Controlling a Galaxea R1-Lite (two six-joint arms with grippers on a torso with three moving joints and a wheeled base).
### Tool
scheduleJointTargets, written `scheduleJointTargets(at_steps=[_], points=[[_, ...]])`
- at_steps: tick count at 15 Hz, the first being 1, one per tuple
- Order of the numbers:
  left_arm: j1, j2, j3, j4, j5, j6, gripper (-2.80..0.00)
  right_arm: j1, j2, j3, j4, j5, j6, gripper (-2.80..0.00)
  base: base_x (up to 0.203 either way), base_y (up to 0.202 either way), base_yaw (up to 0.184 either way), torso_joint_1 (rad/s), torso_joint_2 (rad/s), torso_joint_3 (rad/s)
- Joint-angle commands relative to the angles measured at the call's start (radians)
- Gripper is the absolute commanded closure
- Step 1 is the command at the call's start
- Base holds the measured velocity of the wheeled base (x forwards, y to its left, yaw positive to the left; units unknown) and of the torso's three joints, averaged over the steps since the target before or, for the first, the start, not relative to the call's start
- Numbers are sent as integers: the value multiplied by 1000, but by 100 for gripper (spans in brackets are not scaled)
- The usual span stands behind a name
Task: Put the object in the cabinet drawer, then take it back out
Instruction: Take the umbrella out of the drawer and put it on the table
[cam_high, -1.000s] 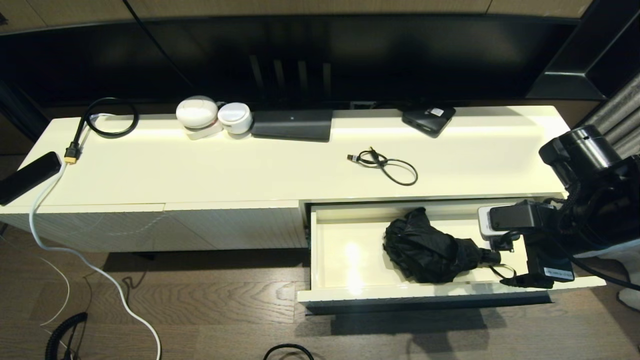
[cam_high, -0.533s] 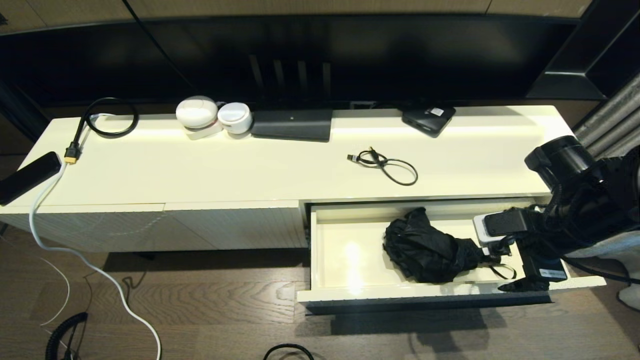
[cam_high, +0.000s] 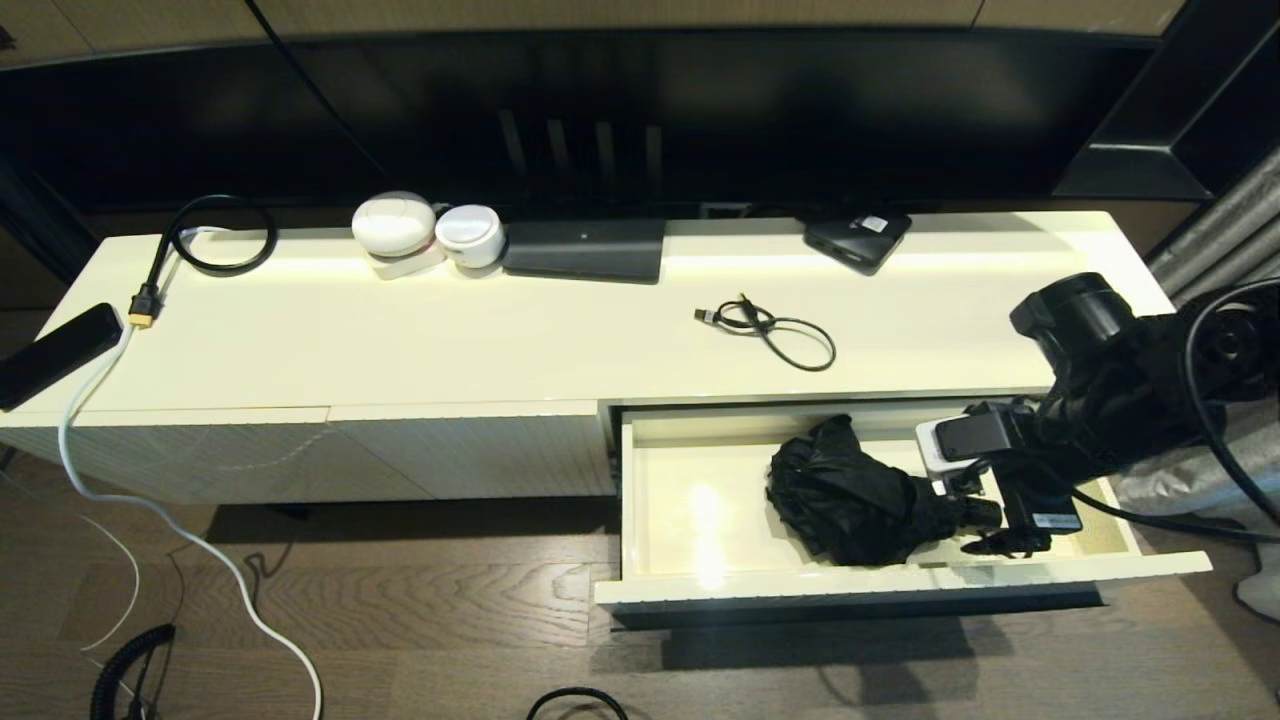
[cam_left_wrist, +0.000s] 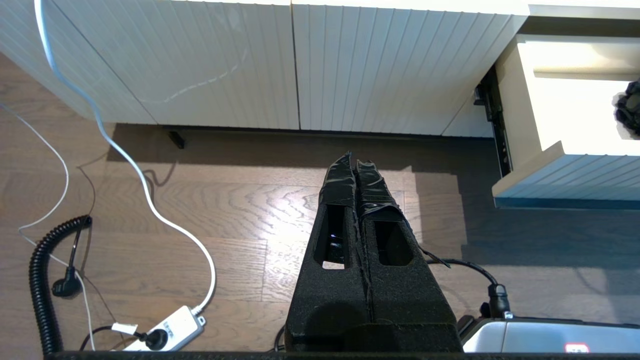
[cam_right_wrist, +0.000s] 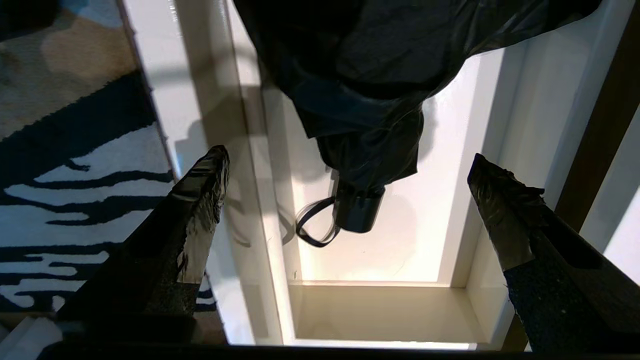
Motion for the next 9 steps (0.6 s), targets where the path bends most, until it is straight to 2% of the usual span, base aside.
scheduleJointTargets(at_steps=[1, 9], points=[[1, 0, 0, 0, 0, -1, 0, 1, 57, -14, -10, 1, -7, -280, 0, 0, 0, 0, 0, 0], [0, 0, 0, 0, 0, -1, 0, 1, 99, -41, -8, -2, -8, -280, 0, 0, 0, 0, 0, 0]])
